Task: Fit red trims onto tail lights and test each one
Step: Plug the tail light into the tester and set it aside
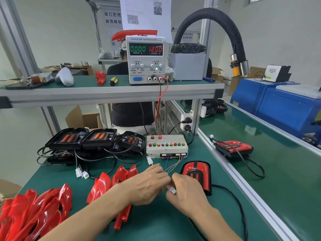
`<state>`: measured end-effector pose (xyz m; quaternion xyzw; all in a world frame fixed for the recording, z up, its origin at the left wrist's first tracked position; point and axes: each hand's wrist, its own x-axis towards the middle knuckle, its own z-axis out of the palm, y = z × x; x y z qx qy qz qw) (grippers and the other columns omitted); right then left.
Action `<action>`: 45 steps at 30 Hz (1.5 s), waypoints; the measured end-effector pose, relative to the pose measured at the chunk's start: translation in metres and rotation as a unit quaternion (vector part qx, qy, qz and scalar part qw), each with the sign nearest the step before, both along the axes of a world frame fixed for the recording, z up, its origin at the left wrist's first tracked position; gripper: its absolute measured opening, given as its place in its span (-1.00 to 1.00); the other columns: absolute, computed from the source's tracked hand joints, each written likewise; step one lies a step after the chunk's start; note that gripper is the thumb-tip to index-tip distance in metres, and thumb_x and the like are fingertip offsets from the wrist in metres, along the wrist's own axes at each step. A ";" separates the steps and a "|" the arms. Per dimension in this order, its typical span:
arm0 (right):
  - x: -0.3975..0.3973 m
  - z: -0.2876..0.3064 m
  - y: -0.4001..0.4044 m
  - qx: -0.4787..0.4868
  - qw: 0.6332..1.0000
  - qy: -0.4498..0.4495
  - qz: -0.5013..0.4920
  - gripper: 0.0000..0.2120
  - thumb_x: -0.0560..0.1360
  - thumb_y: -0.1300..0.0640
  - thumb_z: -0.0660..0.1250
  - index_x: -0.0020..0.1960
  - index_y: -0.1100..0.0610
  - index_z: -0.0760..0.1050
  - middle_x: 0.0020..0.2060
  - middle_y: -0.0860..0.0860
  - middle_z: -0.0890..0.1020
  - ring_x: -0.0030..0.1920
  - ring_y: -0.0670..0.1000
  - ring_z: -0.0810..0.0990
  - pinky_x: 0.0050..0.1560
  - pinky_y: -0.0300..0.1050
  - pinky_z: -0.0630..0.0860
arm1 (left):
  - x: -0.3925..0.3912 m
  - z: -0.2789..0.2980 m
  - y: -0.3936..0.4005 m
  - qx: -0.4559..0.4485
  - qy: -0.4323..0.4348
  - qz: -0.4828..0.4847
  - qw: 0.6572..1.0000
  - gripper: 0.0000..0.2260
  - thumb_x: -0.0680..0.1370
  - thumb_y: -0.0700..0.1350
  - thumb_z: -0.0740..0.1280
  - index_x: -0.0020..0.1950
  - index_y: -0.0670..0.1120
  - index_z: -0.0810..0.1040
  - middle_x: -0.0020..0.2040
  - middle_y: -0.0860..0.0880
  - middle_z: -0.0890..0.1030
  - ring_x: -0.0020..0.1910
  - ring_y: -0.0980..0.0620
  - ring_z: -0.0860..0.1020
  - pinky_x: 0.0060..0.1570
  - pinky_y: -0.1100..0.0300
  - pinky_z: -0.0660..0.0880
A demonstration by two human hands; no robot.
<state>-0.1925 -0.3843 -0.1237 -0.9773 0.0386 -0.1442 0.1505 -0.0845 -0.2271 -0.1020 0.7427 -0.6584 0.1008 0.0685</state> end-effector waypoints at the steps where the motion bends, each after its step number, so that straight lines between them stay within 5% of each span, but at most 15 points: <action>1: 0.000 0.002 -0.002 0.004 1.000 0.008 0.006 -0.74 0.45 -0.14 0.14 -0.27 -0.05 0.14 -0.38 -0.11 0.32 -0.32 0.02 0.31 -0.26 -0.09 0.20 | 0.000 -0.001 0.001 0.000 0.002 0.003 1.000 -0.89 0.62 -0.19 0.13 0.05 -0.07 0.43 -0.05 0.02 0.47 -0.01 0.00 0.33 0.31 0.26 0.16; 7: -0.002 0.010 -0.009 0.025 0.998 0.036 0.040 -0.78 0.42 -0.08 0.16 -0.27 -0.02 0.16 -0.35 -0.05 0.42 -0.30 0.05 0.40 -0.31 -0.05 0.23 | -0.002 -0.005 -0.001 0.020 -0.024 0.030 0.999 -0.89 0.62 -0.13 0.13 0.05 -0.09 0.42 -0.03 -0.01 0.46 0.05 -0.02 0.37 0.56 0.08 0.06; 14: -0.007 0.019 -0.016 0.060 0.993 0.063 0.076 -0.80 0.39 -0.06 0.19 -0.27 -0.01 0.21 -0.34 -0.08 0.46 -0.31 -0.02 0.39 -0.35 -0.13 0.24 | -0.001 -0.001 -0.003 0.041 -0.033 0.036 0.998 -0.86 0.55 -0.17 0.14 0.06 -0.11 0.42 -0.01 -0.01 0.46 0.09 -0.04 0.37 0.58 -0.01 0.01; 18: -0.014 0.019 -0.020 0.075 0.994 0.053 0.059 -0.74 0.43 -0.24 0.22 -0.21 -0.06 0.32 -0.25 -0.14 0.52 -0.19 -0.10 0.47 -0.18 -0.11 0.43 | 0.003 -0.004 0.002 0.035 -0.044 0.041 0.998 -0.80 0.55 -0.14 0.13 0.15 -0.08 0.40 0.02 0.01 0.45 0.10 -0.02 0.37 0.60 0.03 -0.04; 24: -0.039 0.010 -0.023 0.042 0.997 0.054 0.043 -0.50 0.46 -0.43 0.19 0.17 -0.11 0.55 -0.01 -0.22 0.48 0.06 -0.21 0.45 0.10 -0.24 0.42 | 0.002 -0.016 0.006 0.094 -0.118 0.055 0.987 -0.83 0.48 -0.06 0.13 0.02 -0.02 0.42 -0.10 0.04 0.48 0.04 -0.04 0.43 0.59 -0.11 0.02; 27: -0.065 0.002 -0.036 0.102 0.991 -0.070 -0.042 -0.80 0.51 -0.19 0.39 0.02 -0.09 0.63 -0.13 -0.22 0.53 -0.08 -0.23 0.51 -0.04 -0.24 0.47 | 0.005 -0.018 0.013 0.120 -0.119 0.069 0.983 -0.76 0.42 -0.08 0.12 -0.01 -0.01 0.51 -0.12 0.04 0.50 0.10 -0.04 0.45 0.58 -0.19 -0.06; 30: -0.088 -0.004 -0.062 0.145 0.959 -0.141 -0.199 -0.93 0.50 0.04 0.47 -0.13 -0.10 0.60 -0.25 -0.18 0.56 -0.22 -0.21 0.53 -0.19 -0.14 0.44 | 0.006 -0.021 0.016 0.112 -0.127 0.078 0.982 -0.68 0.43 -0.07 0.13 0.02 0.01 0.63 0.03 0.06 0.57 0.34 -0.01 0.40 0.58 -0.21 -0.18; 33: -0.090 0.002 -0.085 0.292 0.912 -0.035 -0.285 -0.81 0.54 -0.15 0.36 -0.15 -0.07 0.59 -0.27 -0.12 0.67 -0.28 -0.08 0.64 -0.21 -0.09 0.53 | 0.001 -0.020 0.013 0.106 -0.104 0.086 0.985 -0.65 0.48 -0.02 0.11 0.09 0.02 0.65 0.19 0.08 0.57 0.46 0.00 0.32 0.58 -0.19 -0.18; 35: -0.079 0.002 -0.093 0.439 0.854 0.033 -0.279 -0.74 0.59 -0.16 0.33 -0.06 0.02 0.61 -0.24 -0.02 0.73 -0.33 -0.02 0.69 -0.30 -0.09 0.56 | -0.009 -0.021 0.009 0.060 -0.092 0.070 0.991 -0.72 0.52 0.02 0.15 0.02 0.01 0.63 0.13 0.07 0.58 0.33 0.00 0.42 0.55 -0.16 0.11; 37: -0.065 -0.003 -0.094 0.533 0.805 0.074 -0.250 -0.71 0.60 -0.09 0.36 0.03 0.15 0.62 -0.17 0.11 0.75 -0.34 0.07 0.70 -0.39 -0.10 0.55 | -0.026 -0.025 0.004 -0.008 -0.082 0.057 0.995 -0.77 0.56 0.09 0.24 -0.16 -0.02 0.53 -0.15 0.03 0.56 -0.06 -0.01 0.51 0.15 0.02 0.45; 39: -0.053 -0.009 -0.091 0.594 0.766 0.078 -0.234 -0.67 0.59 -0.03 0.40 0.06 0.27 0.63 -0.10 0.24 0.74 -0.31 0.12 0.70 -0.43 -0.12 0.54 | -0.051 -0.026 -0.003 0.004 -0.034 0.126 0.991 -0.62 0.57 0.27 0.18 -0.20 -0.02 0.46 -0.27 -0.04 0.56 -0.23 -0.09 0.53 -0.16 0.06 0.44; 42: -0.045 -0.015 -0.088 0.641 0.732 0.066 -0.222 -0.71 0.60 0.04 0.41 0.07 0.30 0.65 -0.10 0.25 0.73 -0.28 0.12 0.72 -0.42 -0.17 0.56 | -0.088 -0.036 -0.022 0.131 0.145 0.314 0.929 -0.34 0.42 0.53 0.01 -0.13 -0.05 0.50 -0.07 -0.16 0.62 -0.01 -0.20 0.60 -0.07 0.04 0.42; 45: -0.045 -0.020 -0.090 0.653 0.729 0.048 -0.200 -0.76 0.62 0.14 0.37 0.07 0.35 0.62 -0.12 0.24 0.74 -0.26 0.12 0.72 -0.40 -0.18 0.60 | -0.111 -0.047 -0.038 0.137 0.239 0.405 0.872 -0.32 0.40 0.40 0.22 0.19 -0.14 0.49 0.14 -0.12 0.59 0.16 -0.16 0.58 0.11 0.06 0.48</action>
